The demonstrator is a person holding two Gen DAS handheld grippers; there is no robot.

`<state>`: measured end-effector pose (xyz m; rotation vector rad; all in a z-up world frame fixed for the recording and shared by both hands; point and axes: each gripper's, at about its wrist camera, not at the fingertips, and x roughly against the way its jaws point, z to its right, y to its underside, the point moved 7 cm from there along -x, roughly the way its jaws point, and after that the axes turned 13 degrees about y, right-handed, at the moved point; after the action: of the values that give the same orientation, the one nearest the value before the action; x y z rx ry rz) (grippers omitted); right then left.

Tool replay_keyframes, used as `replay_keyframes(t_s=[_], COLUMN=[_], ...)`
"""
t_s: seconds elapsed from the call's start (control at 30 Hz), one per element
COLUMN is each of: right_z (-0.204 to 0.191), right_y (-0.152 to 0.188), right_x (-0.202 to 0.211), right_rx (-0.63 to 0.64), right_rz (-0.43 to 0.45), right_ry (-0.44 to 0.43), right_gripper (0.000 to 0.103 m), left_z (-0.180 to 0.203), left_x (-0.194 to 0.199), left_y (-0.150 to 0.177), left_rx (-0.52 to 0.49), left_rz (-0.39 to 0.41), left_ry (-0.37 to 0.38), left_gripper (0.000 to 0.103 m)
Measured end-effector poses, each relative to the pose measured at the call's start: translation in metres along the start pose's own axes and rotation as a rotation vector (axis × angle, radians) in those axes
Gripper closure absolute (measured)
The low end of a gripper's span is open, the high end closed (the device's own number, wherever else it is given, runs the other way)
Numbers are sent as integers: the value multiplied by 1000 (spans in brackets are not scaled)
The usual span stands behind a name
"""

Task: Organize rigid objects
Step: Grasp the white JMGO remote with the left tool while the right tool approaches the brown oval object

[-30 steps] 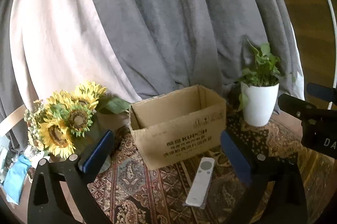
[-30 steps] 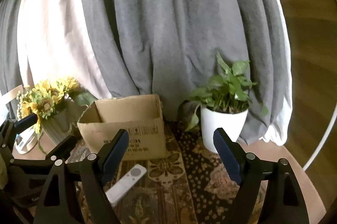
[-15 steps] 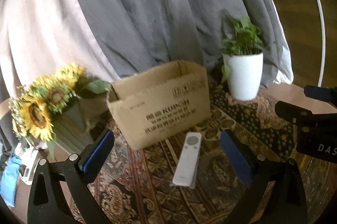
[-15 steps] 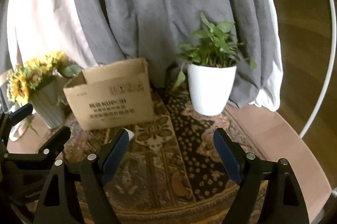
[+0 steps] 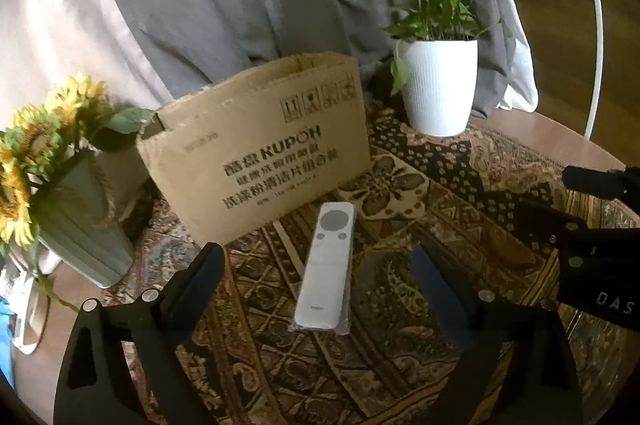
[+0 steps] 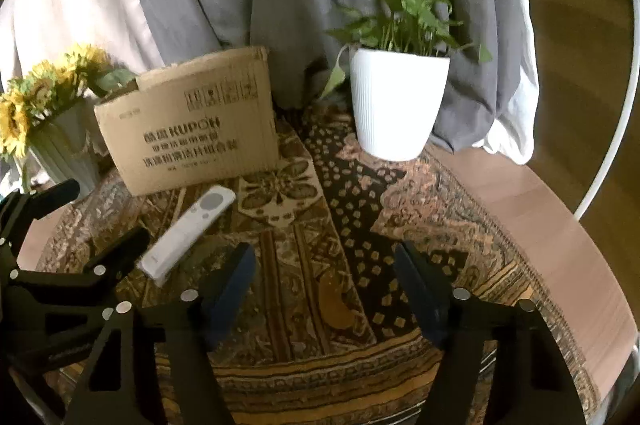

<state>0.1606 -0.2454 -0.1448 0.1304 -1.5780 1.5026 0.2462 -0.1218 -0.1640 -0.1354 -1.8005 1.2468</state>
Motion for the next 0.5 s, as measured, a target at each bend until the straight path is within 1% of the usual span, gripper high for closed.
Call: replay_keyframes(t_s=[0.13, 0.33, 0.5], right_z=[-1, -7, -8], right_y=[8, 27, 36], right_x=[-8, -28, -41], right_rx=[-14, -21, -33], right_rz=[-25, -102, -148], right_ry=[3, 5, 11], right_gripper=[41, 50, 55], left_z=[1, -2, -4], left_x=[-16, -36, -48], left_y=[9, 24, 30], left_rx=[3, 20, 35], left_rz=[-41, -106, -138], left_ry=[33, 51, 63], left_gripper=[17, 24, 30])
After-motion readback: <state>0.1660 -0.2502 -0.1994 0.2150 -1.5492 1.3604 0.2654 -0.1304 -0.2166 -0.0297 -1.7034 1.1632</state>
